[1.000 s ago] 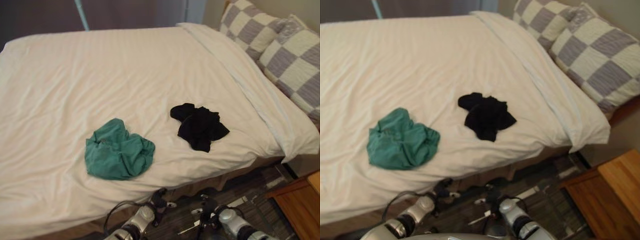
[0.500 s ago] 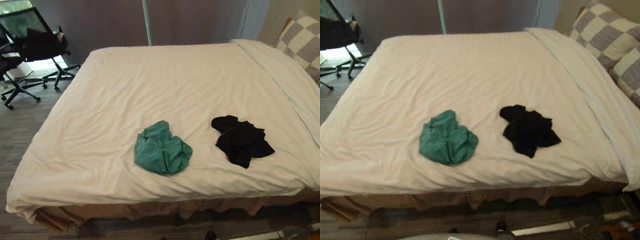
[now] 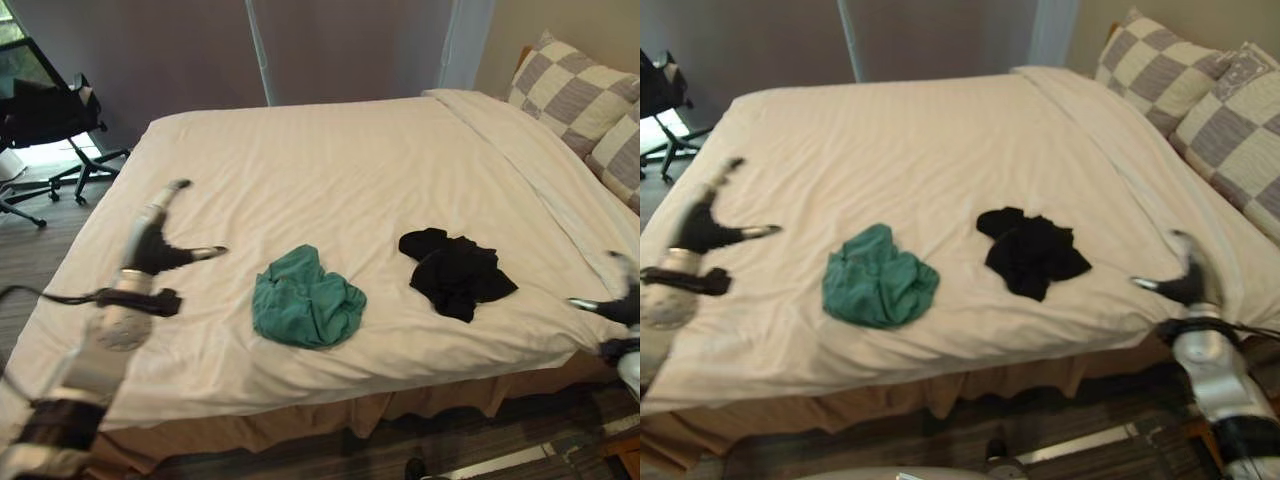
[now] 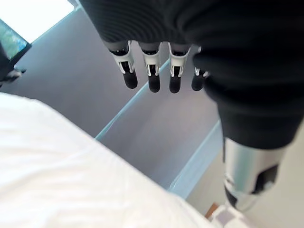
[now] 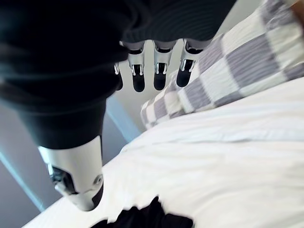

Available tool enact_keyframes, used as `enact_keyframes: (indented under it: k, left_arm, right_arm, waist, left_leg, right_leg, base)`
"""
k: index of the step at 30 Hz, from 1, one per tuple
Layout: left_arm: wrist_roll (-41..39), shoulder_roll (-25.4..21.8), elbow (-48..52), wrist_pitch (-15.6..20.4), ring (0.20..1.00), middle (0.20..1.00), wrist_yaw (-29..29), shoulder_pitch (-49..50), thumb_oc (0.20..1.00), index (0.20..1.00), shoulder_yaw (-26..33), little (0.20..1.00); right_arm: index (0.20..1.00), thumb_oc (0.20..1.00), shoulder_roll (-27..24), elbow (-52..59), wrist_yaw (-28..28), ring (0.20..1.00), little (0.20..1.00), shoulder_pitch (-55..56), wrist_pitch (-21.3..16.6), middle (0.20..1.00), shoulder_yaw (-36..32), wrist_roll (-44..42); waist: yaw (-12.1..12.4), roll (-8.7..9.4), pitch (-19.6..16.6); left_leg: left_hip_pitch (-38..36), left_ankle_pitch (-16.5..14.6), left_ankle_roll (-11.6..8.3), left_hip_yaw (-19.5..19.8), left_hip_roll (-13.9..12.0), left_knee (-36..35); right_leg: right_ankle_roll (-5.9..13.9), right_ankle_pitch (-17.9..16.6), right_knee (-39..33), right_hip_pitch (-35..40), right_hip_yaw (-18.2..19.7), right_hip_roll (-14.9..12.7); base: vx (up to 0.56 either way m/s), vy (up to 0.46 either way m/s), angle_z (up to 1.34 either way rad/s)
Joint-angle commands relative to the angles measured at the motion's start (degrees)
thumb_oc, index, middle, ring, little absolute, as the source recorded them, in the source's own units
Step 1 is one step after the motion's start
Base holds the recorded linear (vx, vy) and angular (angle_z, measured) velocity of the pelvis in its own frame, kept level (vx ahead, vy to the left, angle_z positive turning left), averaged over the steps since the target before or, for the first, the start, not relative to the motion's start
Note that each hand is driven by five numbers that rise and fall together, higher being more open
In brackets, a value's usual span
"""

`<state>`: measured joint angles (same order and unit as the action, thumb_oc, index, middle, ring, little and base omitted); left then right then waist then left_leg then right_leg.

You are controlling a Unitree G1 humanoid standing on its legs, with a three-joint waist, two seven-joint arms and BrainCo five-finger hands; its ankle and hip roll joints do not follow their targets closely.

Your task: Tidy up the quilt and then pick up the clothes from the bed and put them into the laundry hamper.

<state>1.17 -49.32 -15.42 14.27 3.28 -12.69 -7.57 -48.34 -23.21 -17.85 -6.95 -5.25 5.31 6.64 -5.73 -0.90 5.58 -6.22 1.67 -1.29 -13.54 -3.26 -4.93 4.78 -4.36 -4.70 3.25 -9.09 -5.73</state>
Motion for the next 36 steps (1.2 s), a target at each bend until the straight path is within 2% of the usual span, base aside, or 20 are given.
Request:
enact_keyframes:
  k: [1,2,4,5,6,8,10,11,13,14,17,20,21,22,23,25,28,34,35,36]
  left_arm:
    - [4.2,-0.5,-8.1,-6.3,1.0,1.0,-2.5,-7.5,1.0,1.0,-3.5,1.0]
    - [4.1,-0.5,-8.7,-6.6,1.0,1.0,-2.3,-8.6,1.0,1.0,-4.3,1.0]
    - [6.6,-1.0,-12.7,-12.0,1.0,1.0,-0.2,-15.0,1.0,1.0,-8.3,1.0]
    - [7.1,-1.0,-13.3,-12.4,1.0,1.0,0.2,-15.7,1.0,1.0,-8.7,1.0]
    - [6.3,-1.0,-17.8,-13.9,1.0,1.0,2.9,-19.2,1.0,1.0,-11.1,1.0]
    - [8.0,0.0,-22.9,-15.3,1.0,1.0,4.8,-21.8,1.0,1.0,-12.6,1.0]
    - [9.0,1.5,-27.5,-14.9,1.0,1.0,6.2,-22.9,1.0,1.0,-12.8,1.0]
    - [11.7,3.1,-32.2,-14.0,1.0,1.0,6.8,-25.4,1.0,1.0,-14.2,1.0]
    - [12.2,6.1,-38.2,-14.7,0.313,0.313,5.5,-30.0,0.313,0.313,-18.6,0.313]
    - [10.2,7.5,-39.3,-14.6,0.2,0.2,5.1,-30.7,0.2,0.2,-19.7,0.2]
    - [7.3,11.1,-40.3,-12.9,0.2,0.2,5.3,-31.7,0.2,0.2,-21.6,0.2]
    - [5.2,14.7,-39.5,-10.4,0.2,0.2,5.5,-32.2,0.2,0.2,-23.2,0.2]
    - [4.3,16.2,-37.7,-7.4,0.2,0.2,6.1,-31.0,0.2,0.2,-24.8,0.2]
    - [4.3,16.2,-37.7,-7.4,0.2,0.2,6.1,-30.9,0.2,0.2,-24.7,0.2]
    - [3.8,16.8,-36.1,-5.6,0.2,0.2,6.0,-30.3,0.2,0.2,-25.4,0.2]
    - [0.3,14.3,-28.7,-4.3,0.2,0.2,3.8,-28.2,0.2,0.2,-26.9,0.2]
    - [-3.4,9.9,-22.1,-2.4,0.2,0.2,1.6,-25.1,0.2,0.2,-27.3,0.2]
    - [-7.7,3.3,-12.9,-0.1,0.2,0.2,-1.6,-19.2,0.2,0.2,-23.6,0.2]
    - [-8.1,2.5,-11.4,0.4,0.2,0.2,-2.0,-18.3,0.2,0.2,-22.6,0.2]
    - [-8.4,2.0,-10.7,0.4,0.2,0.2,-2.3,-17.9,0.2,0.2,-22.4,0.2]
  right_arm:
    - [1.0,1.0,-2.3,-2.8,0.9,1.0,1.0,-12.6,2.3,1.0,3.5,1.3]
    - [1.0,1.0,-2.4,-2.8,0.9,1.0,1.0,-13.8,2.5,1.0,4.3,1.2]
    - [1.0,1.0,-3.2,-3.1,1.6,1.0,1.0,-20.9,3.2,1.0,7.8,0.5]
    - [1.0,1.0,-3.4,-3.3,1.7,1.0,1.0,-21.6,3.1,1.0,8.1,0.4]
    - [1.0,1.0,-3.9,-3.5,1.1,1.0,1.0,-25.9,3.4,1.0,10.5,-0.7]
    - [1.0,1.0,-4.2,-3.1,0.9,1.0,1.0,-29.3,3.3,1.0,12.3,-1.3]
    - [1.0,1.0,-5.4,-1.7,1.0,1.0,1.0,-31.6,3.1,1.0,13.5,-1.9]
    - [1.0,1.0,-6.5,0.8,1.5,1.0,1.0,-33.7,3.3,1.0,14.1,-2.1]
    - [1.0,1.0,-7.5,3.6,3.6,1.0,1.0,-40.7,4.7,1.0,17.3,-1.9]
    - [1.0,1.0,-7.2,3.8,4.1,1.0,1.0,-42.8,5.3,1.0,18.7,-1.9]
    - [1.0,1.0,-6.2,2.3,5.5,1.0,1.0,-49.4,7.2,1.0,22.8,0.2]
    - [1.0,1.0,-4.3,-3.1,2.7,1.0,1.0,-56.6,9.8,1.0,28.5,5.4]
    - [1.0,1.0,-2.8,-9.6,0.4,1.0,1.0,-60.4,11.7,1.0,31.8,9.2]
    - [1.0,1.0,-2.7,-9.7,0.4,1.0,1.0,-60.5,11.7,1.0,31.9,9.1]
    - [1.0,1.0,-2.4,-13.6,-0.3,1.0,1.0,-62.6,12.9,1.0,33.7,10.2]
    - [1.0,1.0,-2.1,-21.5,-0.8,1.0,1.0,-66.5,14.3,1.0,36.6,10.3]
    - [1.0,1.0,-2.6,-26.3,-0.4,1.0,1.0,-69.5,15.0,1.0,38.1,8.4]
    - [1.0,1.0,-4.4,-27.3,1.7,1.0,1.0,-68.2,13.3,1.0,37.3,6.2]
    - [0.2,0.2,-4.7,-27.3,2.3,0.2,0.2,-67.5,13.2,0.2,36.8,4.8]
    - [0.2,0.2,-4.7,-27.3,2.7,0.2,0.2,-67.1,13.1,0.2,36.6,4.3]
  waist:
    - [1.1,2.83,4.0]
    - [1.1,2.78,4.3]
    - [0.7,2.34,7.3]
    - [0.7,2.26,7.6]
    - [0.4,1.86,10.2]
    - [-0.1,1.41,13.2]
    - [-0.6,1.04,16.4]
    - [-1.5,0.83,19.2]
    - [-2.8,1.04,22.4]
    - [-3.0,1.06,23.1]
    - [-2.7,0.89,24.2]
    - [-1.6,0.18,24.2]
    - [-0.2,-0.47,24.2]
    - [-0.3,-0.5,24.2]
    - [0.6,-1.02,24.2]
    - [2.9,-2.44,24.2]
    - [5.1,-3.74,24.2]
    - [7.2,-4.61,24.2]
    - [7.5,-4.73,24.2]
    - [7.5,-4.75,24.2]
  left_leg:
    - [-0.6,-3.8,-0.83,-1.2,-0.4,-0.1]
    - [-0.3,-3.7,-0.86,-1.3,-0.4,-0.1]
    - [2.2,-3.2,-1.04,-1.7,-0.2,-0.1]
    - [2.5,-3.1,-1.05,-1.7,-0.2,-0.1]
    - [4.4,-2.5,-1.16,-1.9,0.0,-0.1]
    - [6.4,-1.8,-1.04,-2.2,0.3,-0.1]
    - [9.0,-0.8,-1.08,-2.9,0.6,0.6]
    - [12.5,-0.3,-1.22,-3.3,0.7,2.3]
    - [17.2,0.6,-1.69,-3.4,1.1,3.9]
    - [18.2,0.6,-1.76,-3.2,1.2,4.5]
    - [20.7,0.5,-1.88,-2.5,1.6,6.3]
    - [24.1,0.5,-1.9,-2.3,1.7,7.9]
    - [25.4,0.6,-1.84,-1.7,1.9,8.5]
    - [25.4,0.6,-1.84,-1.7,1.9,8.6]
    - [26.0,0.6,-1.76,-1.2,2.2,8.7]
    - [25.7,0.9,-1.79,-0.3,2.9,7.5]
    - [24.5,1.4,-1.88,0.8,3.4,6.1]
    - [20.4,1.0,-1.92,1.9,3.4,4.7]
    - [19.4,1.0,-1.96,1.9,3.4,4.3]
    - [18.8,0.9,-2.01,2.0,3.4,4.1]
  right_leg:
    - [2.74,1.5,-0.3,1.3,1.5,-1.1]
    - [2.75,1.5,-0.3,1.0,1.5,-1.1]
    - [2.88,1.2,-0.3,-1.6,1.9,-1.3]
    - [2.89,1.1,-0.3,-1.9,1.9,-1.3]
    - [2.98,0.8,0.0,-4.1,2.3,-1.3]
    - [2.9,0.6,0.6,-6.5,3.0,-1.0]
    - [2.81,0.7,2.4,-9.8,3.7,-1.0]
    - [2.61,1.1,4.8,-13.7,4.3,-0.7]
    - [2.29,1.6,7.3,-19.2,4.7,0.3]
    - [2.11,1.9,8.2,-20.3,4.9,0.5]
    - [1.62,2.1,9.2,-22.6,5.2,0.8]
    - [1.05,2.6,10.5,-25.3,4.5,0.7]
    - [0.75,2.9,10.8,-25.9,3.8,0.5]
    - [0.75,2.9,10.8,-25.9,3.8,0.5]
    - [0.62,3.0,10.9,-26.1,3.3,0.4]
    - [0.38,3.2,10.2,-25.5,2.1,0.1]
    - [0.05,3.4,9.3,-23.6,0.7,-0.2]
    - [-0.09,4.0,8.4,-19.1,-1.4,-0.7]
    - [-0.12,4.0,8.0,-18.1,-1.7,-0.8]
    - [-0.1,4.3,8.0,-17.4,-1.8,-0.8]
  base:
    - [0.0,0.0,0.0]
    - [-0.1,-0.017,-0.04]
    - [-0.24,0.009,-0.07]
    - [-0.37,0.027,-0.19]
    - [-0.29,0.026,-0.09]
    - [-0.25,0.025,-0.05]
    - [-0.19,0.051,-0.12]
    - [-0.25,0.124,-0.23]
    - [-0.19,0.118,-0.13]
    - [-0.08,0.049,-0.13]
    - [-0.06,0.012,-0.24]
    - [-0.08,-0.043,0.03]
    - [-0.03,-0.04,0.01]
    - [-0.04,-0.078,0.05]
    - [-0.03,-0.07,0.11]
    - [-0.03,-0.092,0.11]
    - [-0.02,-0.053,0.22]
    - [0.02,-0.034,0.2]
    - [0.02,-0.019,0.05]
    - [0.04,-0.015,0.06]
